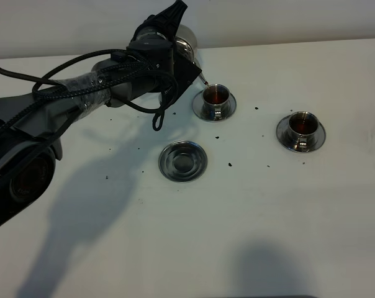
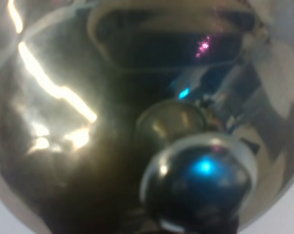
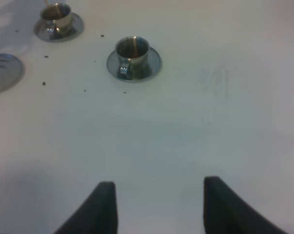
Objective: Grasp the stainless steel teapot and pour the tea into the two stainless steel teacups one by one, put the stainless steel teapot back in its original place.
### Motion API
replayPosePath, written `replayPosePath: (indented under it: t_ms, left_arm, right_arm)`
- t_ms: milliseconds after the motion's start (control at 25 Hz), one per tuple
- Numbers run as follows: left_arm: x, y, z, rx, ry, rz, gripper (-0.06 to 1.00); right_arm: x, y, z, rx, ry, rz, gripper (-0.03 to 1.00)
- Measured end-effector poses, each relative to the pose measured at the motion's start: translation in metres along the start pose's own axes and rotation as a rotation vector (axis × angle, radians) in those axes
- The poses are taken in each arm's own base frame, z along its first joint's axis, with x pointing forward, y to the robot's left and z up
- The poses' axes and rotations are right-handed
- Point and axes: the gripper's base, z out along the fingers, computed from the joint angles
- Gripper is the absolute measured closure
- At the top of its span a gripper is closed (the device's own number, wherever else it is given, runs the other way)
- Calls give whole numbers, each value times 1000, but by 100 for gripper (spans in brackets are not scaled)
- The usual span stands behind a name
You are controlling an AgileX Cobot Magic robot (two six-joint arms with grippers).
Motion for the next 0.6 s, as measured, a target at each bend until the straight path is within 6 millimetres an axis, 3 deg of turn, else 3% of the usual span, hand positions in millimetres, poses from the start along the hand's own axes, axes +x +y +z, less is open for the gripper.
replayPosePath:
  t_ms: [600]
  left_arm:
    - [-1,1,0,-11,-16,-4,73]
  right_arm:
    - [0,0,0,0,0,-1,57]
